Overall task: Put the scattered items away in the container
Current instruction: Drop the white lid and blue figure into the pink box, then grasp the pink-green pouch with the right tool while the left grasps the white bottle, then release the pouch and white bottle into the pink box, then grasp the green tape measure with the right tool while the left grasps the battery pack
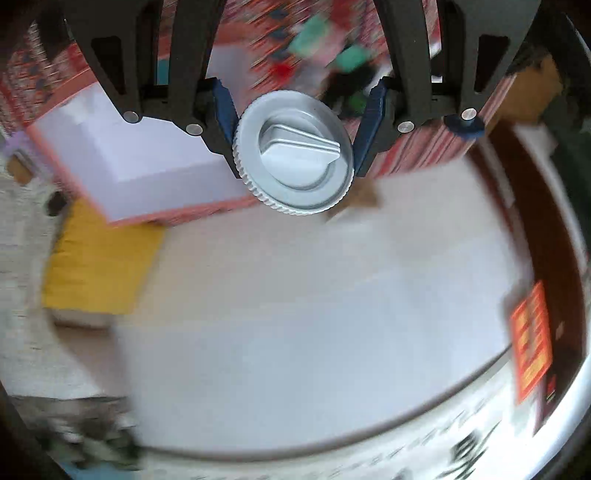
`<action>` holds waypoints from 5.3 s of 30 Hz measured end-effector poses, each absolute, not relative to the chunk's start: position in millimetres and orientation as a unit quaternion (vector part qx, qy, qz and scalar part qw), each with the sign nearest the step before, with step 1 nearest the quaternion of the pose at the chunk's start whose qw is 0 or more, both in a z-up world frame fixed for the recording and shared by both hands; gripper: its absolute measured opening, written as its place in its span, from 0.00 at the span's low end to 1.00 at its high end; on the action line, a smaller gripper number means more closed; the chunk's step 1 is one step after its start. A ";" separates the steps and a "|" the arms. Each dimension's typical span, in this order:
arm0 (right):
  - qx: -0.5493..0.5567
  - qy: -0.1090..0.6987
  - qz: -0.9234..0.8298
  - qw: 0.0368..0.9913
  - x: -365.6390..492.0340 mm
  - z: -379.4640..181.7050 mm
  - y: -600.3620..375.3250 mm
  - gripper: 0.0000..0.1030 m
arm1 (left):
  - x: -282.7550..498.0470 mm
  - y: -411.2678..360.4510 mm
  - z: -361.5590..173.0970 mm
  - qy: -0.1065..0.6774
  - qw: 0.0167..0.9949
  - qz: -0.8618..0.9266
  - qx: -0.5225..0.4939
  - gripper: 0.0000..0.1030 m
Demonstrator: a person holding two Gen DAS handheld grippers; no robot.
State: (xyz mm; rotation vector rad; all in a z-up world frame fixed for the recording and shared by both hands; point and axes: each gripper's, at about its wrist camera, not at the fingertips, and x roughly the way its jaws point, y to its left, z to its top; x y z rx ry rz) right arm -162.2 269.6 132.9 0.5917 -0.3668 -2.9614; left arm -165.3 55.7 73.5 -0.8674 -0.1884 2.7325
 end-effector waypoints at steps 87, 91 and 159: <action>0.388 -0.031 -0.876 0.286 -160.2 53.0 192.9 0.08 | -87.8 -69.7 12.1 -0.126 0.044 0.933 -0.335 0.43; 0.328 -0.044 -0.912 0.241 -140.5 96.1 229.4 0.08 | -101.8 -27.6 41.3 -0.108 0.085 0.938 -0.318 0.43; 0.492 0.089 -0.839 0.217 -270.2 -120.5 80.5 0.98 | -257.2 -119.4 -139.4 0.008 0.021 0.874 -0.485 0.99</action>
